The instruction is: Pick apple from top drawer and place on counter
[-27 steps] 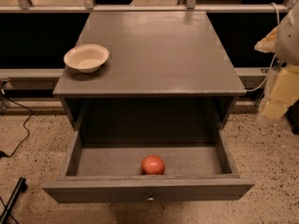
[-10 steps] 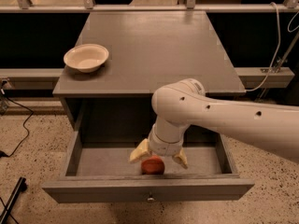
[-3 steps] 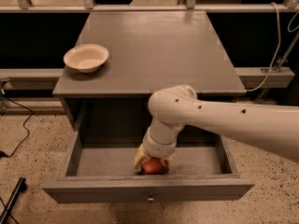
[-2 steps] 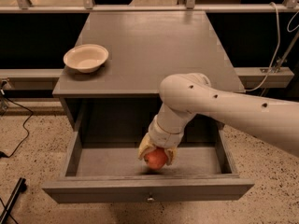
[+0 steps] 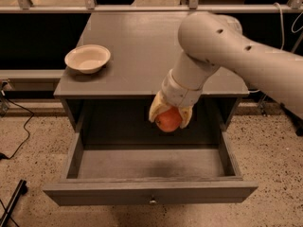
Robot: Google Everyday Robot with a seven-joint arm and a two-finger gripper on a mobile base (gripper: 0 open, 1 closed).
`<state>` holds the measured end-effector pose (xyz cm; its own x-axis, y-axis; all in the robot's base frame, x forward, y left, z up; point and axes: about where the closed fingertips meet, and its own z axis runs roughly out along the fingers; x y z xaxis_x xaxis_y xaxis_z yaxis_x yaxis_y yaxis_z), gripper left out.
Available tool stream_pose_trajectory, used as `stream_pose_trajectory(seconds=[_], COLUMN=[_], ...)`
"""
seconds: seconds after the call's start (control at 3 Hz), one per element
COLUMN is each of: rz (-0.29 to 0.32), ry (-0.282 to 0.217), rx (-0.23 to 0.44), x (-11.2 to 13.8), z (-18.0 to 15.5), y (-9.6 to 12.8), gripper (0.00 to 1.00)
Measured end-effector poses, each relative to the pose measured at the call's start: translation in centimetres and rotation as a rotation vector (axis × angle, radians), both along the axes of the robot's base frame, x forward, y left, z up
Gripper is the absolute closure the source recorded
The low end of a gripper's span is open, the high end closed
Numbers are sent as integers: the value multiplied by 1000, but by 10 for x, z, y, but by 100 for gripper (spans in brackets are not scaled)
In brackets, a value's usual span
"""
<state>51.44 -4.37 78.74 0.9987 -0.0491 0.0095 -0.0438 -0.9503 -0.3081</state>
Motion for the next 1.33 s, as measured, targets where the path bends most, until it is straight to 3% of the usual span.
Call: stream_pose_trajectory(seconds=[0.33, 0.67, 1.33], rz=[-14, -38, -161], ry=[-56, -104, -119], rx=[-15, -25, -51], x=[35, 63, 135], z=[59, 96, 96], y=[-9, -8, 6], gripper=[100, 100, 100])
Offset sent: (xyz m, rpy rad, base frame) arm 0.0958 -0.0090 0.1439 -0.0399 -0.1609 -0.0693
